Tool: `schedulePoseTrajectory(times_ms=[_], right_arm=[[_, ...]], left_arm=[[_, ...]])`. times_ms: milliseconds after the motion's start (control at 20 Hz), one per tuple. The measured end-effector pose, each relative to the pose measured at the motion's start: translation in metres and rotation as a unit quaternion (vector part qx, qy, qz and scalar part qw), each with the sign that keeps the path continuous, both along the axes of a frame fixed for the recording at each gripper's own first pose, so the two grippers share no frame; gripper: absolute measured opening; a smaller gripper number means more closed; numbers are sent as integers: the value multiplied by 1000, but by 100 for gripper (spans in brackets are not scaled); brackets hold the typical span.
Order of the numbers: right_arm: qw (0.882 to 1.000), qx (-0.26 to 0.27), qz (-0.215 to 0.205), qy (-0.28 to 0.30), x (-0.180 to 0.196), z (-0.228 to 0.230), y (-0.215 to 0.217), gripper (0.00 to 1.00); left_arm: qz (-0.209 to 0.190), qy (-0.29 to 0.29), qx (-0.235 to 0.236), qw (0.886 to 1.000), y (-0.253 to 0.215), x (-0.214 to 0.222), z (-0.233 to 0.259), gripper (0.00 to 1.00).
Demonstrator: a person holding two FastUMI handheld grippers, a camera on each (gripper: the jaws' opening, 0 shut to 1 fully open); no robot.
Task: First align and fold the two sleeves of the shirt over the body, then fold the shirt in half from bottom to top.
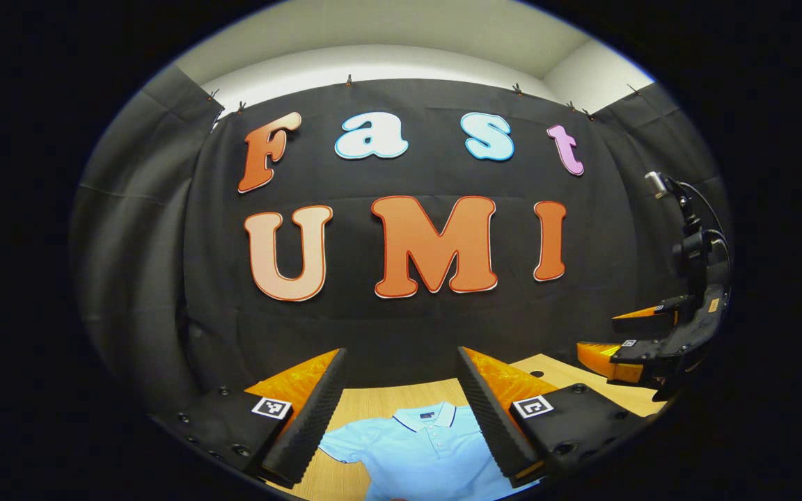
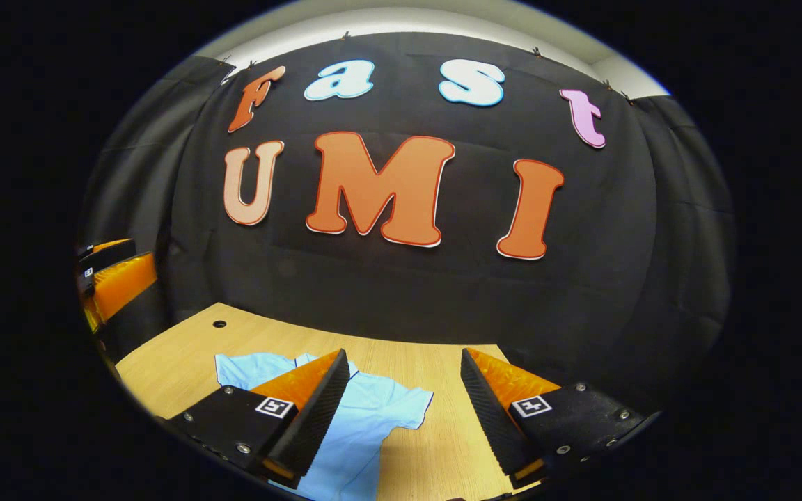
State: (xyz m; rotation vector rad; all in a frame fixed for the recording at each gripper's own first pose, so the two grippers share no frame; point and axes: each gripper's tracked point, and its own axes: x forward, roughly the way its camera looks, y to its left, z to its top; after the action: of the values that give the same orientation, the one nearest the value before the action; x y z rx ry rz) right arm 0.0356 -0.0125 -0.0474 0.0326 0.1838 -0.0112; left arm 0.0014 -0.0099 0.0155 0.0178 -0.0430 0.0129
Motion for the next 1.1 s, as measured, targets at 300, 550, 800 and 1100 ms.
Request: schedulePoseTrajectory(times_ms=[300,550,800,1100], right_arm=[[999,-13,-16,41,17,-13,7,98],[994,2,-8,106,28,-40,23,97],[987,3,12,159,60,-70,20,97],[970,10,30,241,100,-125,9,94]], left_arm=[[-20,3,5,1000,13,-2,-8,99],[-19,-4,14,1000,27,-4,-3,100],[24,-17,31,999,39,-2,3,100],[56,-22,37,997,35,5,4,100]])
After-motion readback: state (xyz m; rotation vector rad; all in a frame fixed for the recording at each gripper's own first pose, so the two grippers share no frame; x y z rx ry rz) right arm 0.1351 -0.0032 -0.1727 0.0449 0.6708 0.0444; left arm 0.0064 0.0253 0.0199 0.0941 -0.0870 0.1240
